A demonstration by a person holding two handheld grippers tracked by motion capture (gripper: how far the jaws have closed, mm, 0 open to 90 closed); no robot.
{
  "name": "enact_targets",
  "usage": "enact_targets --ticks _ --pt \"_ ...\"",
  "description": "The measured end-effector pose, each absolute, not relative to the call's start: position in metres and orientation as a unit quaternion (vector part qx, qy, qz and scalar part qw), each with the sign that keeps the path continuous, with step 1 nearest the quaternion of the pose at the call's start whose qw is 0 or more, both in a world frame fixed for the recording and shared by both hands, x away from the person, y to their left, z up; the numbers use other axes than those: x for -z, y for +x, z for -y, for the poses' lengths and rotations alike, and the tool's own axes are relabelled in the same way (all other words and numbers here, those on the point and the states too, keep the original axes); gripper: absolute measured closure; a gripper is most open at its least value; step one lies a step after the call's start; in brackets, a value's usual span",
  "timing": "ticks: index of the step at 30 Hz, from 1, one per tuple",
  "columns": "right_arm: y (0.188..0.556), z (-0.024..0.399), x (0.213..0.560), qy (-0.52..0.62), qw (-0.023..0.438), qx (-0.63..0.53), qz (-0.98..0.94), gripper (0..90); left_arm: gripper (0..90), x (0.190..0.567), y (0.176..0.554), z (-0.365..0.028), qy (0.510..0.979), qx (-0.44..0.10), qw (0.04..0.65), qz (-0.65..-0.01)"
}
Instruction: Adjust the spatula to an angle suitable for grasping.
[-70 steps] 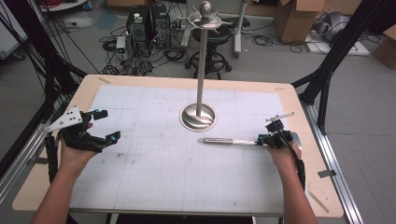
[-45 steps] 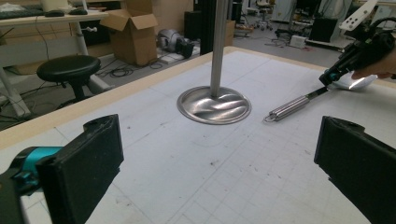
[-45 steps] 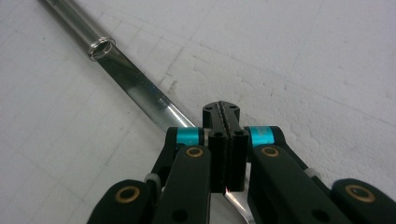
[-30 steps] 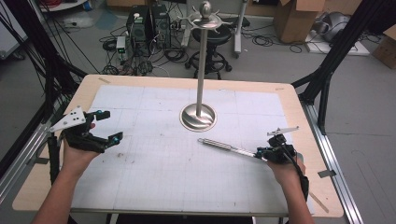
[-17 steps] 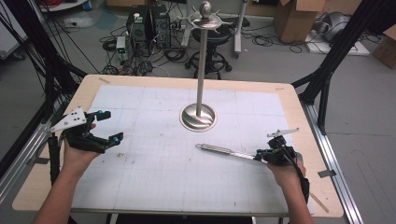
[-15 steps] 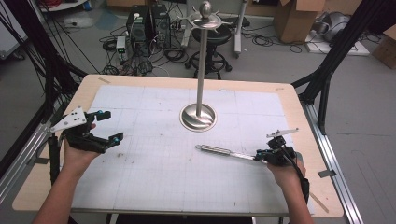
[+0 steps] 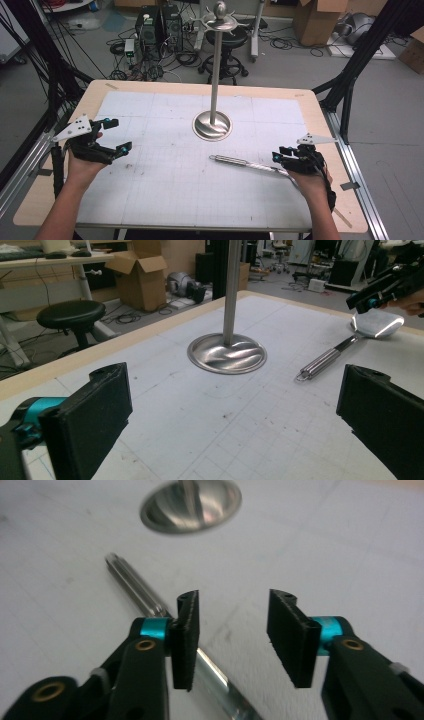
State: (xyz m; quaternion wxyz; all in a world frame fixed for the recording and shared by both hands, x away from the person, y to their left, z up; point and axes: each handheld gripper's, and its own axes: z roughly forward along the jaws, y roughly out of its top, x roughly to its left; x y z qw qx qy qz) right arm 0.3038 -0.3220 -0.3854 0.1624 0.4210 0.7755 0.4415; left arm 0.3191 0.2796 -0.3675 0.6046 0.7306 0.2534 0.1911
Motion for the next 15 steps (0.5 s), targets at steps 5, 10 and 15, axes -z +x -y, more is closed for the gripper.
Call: enact_targets --ticks 5,10,15 --pt "0.298 0.325 0.371 0.382 0.184 -0.49 -0.762 39.9 1.8 0.366 0.318 -0.282 0.726 -0.188 0.612 -0.251" --pt "0.292 0.325 0.356 0.356 0.207 -0.52 -0.748 34.0 1.8 0.365 0.316 -0.281 0.722 -0.182 0.621 -0.246" --pt "0.288 0.319 0.347 0.323 0.212 -0.54 -0.747 29.4 1.8 0.364 0.314 -0.278 0.72 -0.177 0.626 -0.24"
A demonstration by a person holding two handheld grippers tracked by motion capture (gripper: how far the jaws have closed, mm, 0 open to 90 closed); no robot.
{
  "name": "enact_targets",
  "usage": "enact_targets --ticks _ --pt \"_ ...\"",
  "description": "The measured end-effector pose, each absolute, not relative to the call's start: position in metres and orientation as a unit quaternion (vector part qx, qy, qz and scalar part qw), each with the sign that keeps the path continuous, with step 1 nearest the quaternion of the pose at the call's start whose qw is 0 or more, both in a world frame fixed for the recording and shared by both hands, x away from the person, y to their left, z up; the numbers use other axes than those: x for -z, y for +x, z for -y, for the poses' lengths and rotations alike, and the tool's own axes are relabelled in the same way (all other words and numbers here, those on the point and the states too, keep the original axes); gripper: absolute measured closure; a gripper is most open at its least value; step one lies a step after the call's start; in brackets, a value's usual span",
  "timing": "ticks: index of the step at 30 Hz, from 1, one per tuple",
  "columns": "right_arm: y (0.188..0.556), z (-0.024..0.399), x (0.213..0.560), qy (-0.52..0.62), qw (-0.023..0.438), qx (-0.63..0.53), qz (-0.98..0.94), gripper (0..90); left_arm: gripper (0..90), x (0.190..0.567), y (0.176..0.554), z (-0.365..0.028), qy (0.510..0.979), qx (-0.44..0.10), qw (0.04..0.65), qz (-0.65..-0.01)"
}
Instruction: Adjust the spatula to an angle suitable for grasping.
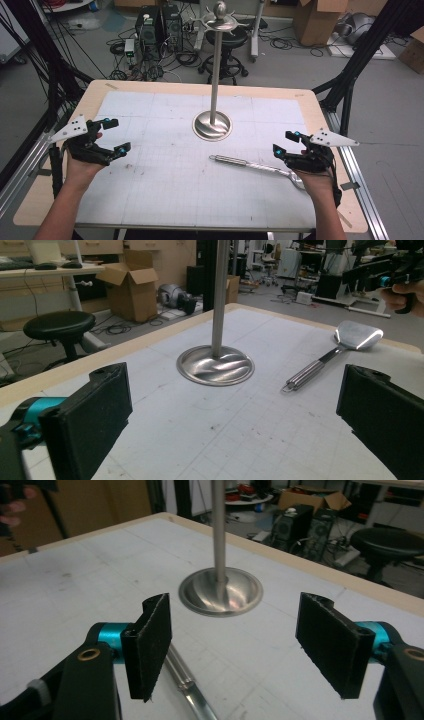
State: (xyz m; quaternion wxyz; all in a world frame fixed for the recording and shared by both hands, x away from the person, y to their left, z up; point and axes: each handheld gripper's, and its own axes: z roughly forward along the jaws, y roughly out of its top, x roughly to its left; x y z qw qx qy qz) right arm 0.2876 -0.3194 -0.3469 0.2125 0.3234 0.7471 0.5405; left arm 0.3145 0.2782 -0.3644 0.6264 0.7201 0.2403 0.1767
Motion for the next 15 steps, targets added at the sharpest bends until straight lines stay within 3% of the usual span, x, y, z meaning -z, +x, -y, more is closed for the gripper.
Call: enact_targets --ticks 15 --pt "0.2816 0.313 0.3414 0.288 0.192 -0.564 -0.75 20.9 1.8 0.3669 0.3206 -0.2757 0.718 -0.17 0.631 -0.241"
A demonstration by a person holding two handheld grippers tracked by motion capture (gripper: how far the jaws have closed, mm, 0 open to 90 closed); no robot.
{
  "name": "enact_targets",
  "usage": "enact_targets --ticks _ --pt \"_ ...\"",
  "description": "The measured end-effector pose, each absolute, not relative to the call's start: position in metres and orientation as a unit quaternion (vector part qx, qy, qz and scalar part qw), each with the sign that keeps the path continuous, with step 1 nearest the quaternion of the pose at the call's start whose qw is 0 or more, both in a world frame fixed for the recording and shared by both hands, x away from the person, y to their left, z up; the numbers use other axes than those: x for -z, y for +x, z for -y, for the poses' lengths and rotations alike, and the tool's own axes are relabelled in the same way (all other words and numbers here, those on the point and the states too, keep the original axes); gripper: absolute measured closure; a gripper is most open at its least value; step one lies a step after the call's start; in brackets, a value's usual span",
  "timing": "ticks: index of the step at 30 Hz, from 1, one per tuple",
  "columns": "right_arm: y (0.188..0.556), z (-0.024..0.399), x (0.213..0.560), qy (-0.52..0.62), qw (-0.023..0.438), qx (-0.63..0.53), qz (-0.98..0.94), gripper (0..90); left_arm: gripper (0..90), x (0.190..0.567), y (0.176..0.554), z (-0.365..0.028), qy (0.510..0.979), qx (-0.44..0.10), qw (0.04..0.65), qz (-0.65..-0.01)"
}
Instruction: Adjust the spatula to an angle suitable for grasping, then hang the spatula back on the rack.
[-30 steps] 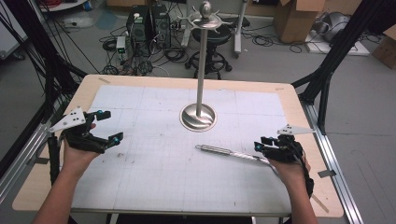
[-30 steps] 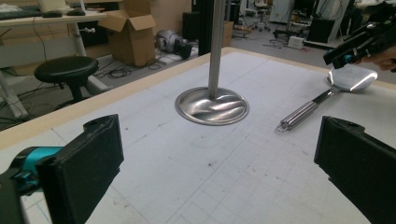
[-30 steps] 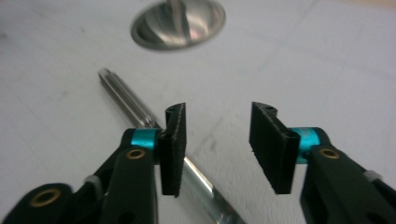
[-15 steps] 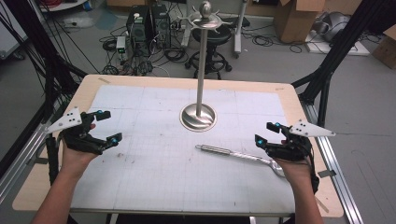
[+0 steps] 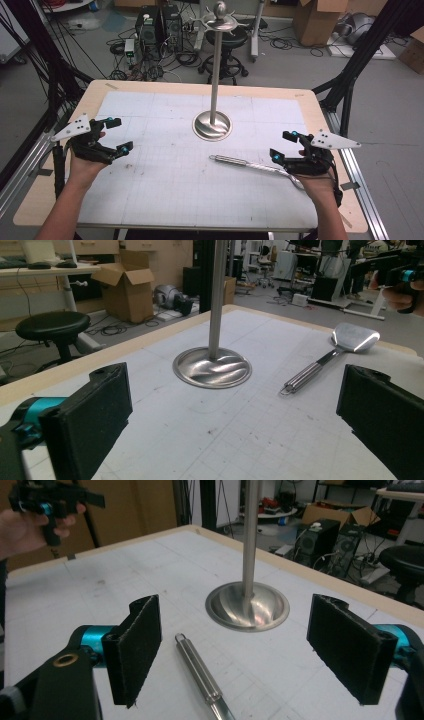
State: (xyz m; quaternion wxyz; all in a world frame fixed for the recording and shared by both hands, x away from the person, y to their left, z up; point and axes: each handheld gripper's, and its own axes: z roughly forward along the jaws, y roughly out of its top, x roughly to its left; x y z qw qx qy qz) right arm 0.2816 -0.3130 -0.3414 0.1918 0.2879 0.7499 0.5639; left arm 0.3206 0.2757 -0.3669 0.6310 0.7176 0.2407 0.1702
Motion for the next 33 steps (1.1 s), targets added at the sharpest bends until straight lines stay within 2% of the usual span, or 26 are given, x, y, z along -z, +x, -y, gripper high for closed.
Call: enact_targets --ticks 10,25,33 --pt "0.28 0.314 0.341 0.274 0.197 -0.579 -0.742 17.0 1.8 0.365 0.318 -0.277 0.722 -0.173 0.626 -0.239" --pt "0.284 0.302 0.34 0.28 0.204 -0.547 -0.762 16.7 1.8 0.366 0.318 -0.28 0.719 -0.173 0.628 -0.243" --pt "0.307 0.279 0.34 0.279 0.192 -0.513 -0.789 16.6 1.8 0.361 0.315 -0.288 0.712 -0.185 0.631 -0.246"
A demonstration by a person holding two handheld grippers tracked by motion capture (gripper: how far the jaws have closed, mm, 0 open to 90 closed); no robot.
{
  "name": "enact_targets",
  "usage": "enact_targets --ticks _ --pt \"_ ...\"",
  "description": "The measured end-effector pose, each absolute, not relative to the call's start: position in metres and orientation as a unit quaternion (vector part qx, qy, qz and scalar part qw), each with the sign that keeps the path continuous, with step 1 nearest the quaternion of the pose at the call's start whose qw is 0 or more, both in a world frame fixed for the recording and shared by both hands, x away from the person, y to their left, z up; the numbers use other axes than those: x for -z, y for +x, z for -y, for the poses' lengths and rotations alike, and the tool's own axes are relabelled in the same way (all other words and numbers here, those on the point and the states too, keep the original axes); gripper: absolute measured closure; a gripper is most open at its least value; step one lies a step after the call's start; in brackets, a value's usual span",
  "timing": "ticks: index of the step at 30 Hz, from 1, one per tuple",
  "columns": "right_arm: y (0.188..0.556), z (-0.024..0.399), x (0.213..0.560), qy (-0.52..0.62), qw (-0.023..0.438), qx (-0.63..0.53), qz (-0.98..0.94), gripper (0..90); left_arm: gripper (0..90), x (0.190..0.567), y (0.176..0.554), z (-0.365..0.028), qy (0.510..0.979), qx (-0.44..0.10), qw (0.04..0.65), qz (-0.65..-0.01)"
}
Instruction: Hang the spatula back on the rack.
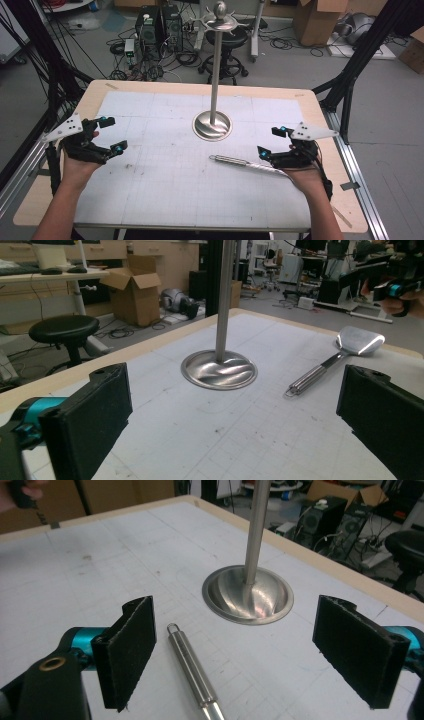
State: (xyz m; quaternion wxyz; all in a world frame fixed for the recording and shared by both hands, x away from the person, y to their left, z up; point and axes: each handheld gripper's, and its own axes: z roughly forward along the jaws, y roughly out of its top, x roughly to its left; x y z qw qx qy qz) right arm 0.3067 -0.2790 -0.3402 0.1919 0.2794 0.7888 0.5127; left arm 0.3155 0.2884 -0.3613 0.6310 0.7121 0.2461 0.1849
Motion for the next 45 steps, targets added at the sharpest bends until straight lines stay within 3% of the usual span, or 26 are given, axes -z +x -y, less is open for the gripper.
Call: enact_targets --ticks 12,26,31,36,45 --pt "0.344 0.226 0.352 0.258 0.151 -0.407 -0.863 16.1 1.8 0.361 0.315 -0.285 0.716 -0.181 0.63 -0.239" --pt "0.366 0.201 0.392 0.247 0.098 -0.283 -0.921 17.9 1.8 0.363 0.317 -0.281 0.723 -0.18 0.624 -0.235" --pt "0.369 0.193 0.411 0.241 0.084 -0.216 -0.943 29.5 1.8 0.363 0.317 -0.28 0.724 -0.18 0.623 -0.235" --pt "0.369 0.188 0.417 0.228 0.05 -0.186 -0.954 58.4 1.8 0.363 0.317 -0.281 0.725 -0.184 0.621 -0.235" --pt "0.371 0.187 0.416 0.232 0.034 -0.179 -0.955 62.5 1.8 0.362 0.315 -0.275 0.736 -0.187 0.612 -0.222"
